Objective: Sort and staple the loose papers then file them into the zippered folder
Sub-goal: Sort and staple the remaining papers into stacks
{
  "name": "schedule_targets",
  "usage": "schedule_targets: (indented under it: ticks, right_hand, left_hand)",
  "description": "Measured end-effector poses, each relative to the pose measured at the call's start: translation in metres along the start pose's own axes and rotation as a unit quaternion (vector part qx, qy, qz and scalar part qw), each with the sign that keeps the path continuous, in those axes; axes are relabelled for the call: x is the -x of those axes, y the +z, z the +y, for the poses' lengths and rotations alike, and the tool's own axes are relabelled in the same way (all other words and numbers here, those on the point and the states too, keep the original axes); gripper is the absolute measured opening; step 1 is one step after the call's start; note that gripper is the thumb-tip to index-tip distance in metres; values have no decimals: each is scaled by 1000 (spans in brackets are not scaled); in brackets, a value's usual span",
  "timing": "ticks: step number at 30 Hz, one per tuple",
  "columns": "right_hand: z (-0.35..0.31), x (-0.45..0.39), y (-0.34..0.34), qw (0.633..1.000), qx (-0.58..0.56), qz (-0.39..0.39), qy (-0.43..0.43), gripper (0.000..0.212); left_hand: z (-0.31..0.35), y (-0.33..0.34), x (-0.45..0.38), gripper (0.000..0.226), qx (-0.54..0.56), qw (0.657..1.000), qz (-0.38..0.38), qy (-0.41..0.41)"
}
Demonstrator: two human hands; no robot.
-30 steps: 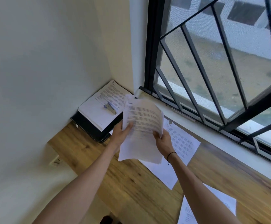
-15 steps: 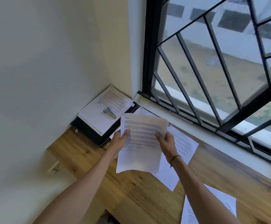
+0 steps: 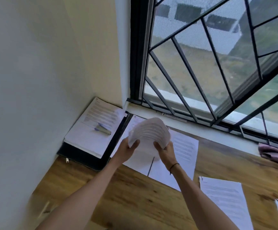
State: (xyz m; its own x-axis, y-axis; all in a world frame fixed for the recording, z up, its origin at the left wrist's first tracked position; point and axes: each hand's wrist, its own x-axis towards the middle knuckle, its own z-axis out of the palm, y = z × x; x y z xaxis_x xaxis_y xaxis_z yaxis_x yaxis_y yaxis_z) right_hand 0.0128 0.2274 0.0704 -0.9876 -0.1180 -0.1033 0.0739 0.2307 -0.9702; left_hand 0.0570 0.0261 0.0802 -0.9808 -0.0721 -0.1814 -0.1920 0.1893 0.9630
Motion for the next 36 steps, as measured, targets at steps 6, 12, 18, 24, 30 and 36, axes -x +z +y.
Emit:
schedule_targets:
  ticks: [6,12,18,24,30,36]
  right_hand:
    - [-13,-9,0,993,104,56,-25,25]
    - [-53,-47,-39,921,365,-62,-121,40]
    - [-73,-68,-46,857,472,-174,-116,17]
    - [-51,-66,-113,925,337,-165,-55,22]
    - [-29,-35,-124,990,-33,-137,21,28]
    - [-18,-28,-118,987,-148,-56,3,21]
  left_hand:
    - [22,-28,-16,43,-33,996,-3,82]
    - [90,-76,-49,73,-196,961,2,193]
    - [91,-37,-61,7,-252,946,-87,186]
    - [46,-32,-47,33,-50,996,74,20]
    - [35,-7,-35,11,94,986,133,-21]
    - [20,7,-42,35,130,976,167,-45]
